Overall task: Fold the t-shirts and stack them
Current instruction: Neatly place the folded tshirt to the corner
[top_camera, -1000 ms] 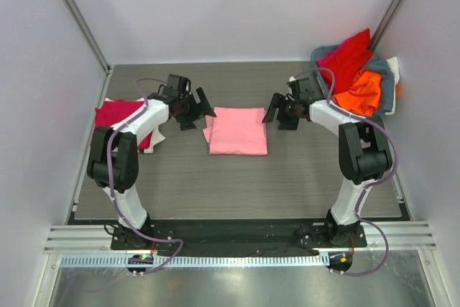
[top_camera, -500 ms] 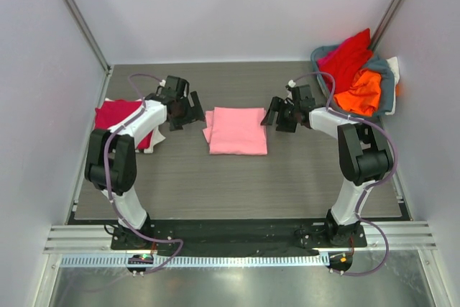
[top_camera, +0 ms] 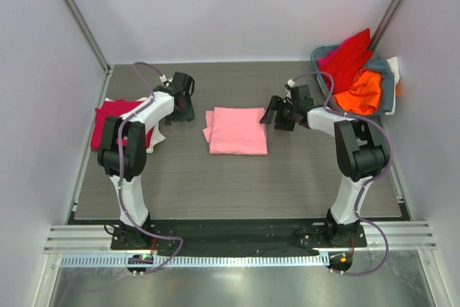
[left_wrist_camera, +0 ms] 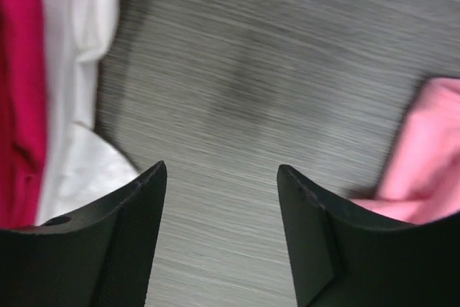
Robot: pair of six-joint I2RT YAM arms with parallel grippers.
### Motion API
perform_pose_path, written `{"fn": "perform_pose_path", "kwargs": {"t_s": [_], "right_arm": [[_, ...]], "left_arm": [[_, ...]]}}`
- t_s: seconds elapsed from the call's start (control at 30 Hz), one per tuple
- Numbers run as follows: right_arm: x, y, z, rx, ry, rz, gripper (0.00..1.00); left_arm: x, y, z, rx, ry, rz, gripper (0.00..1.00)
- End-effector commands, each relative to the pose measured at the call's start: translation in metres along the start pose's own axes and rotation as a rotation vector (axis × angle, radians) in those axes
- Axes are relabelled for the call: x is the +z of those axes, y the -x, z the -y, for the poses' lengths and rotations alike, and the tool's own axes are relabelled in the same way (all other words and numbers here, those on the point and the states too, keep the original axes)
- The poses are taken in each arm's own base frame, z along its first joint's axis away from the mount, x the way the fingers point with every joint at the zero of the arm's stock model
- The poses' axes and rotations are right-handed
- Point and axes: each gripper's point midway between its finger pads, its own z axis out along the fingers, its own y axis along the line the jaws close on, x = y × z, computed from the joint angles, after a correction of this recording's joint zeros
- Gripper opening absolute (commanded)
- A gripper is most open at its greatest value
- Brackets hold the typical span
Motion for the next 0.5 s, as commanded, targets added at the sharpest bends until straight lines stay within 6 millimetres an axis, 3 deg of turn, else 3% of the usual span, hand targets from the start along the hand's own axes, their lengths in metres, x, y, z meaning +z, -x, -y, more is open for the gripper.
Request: {"fn": "perform_pose_path", "kwargs": {"t_s": [0.0, 0.17, 0.47], "right_arm": [[-0.002, 0.024, -0.016, -0.02, 0.047, 0.066, 0.75], [-0.002, 0.023, -0.017, -0.017, 0.052, 0.063, 0.74], [-0.002, 0.022, -0.018, -0.006, 0.057, 0.061, 0.74]], "left_arm": [[-0.001, 0.003, -0.035, 0.077, 0.186, 0.0, 0.63], [0.01, -0.013, -0.051, 0.12, 0.289, -0.07, 0.58], [0.008, -0.043, -0.07, 0.115, 0.347, -0.119, 0.64]]}}
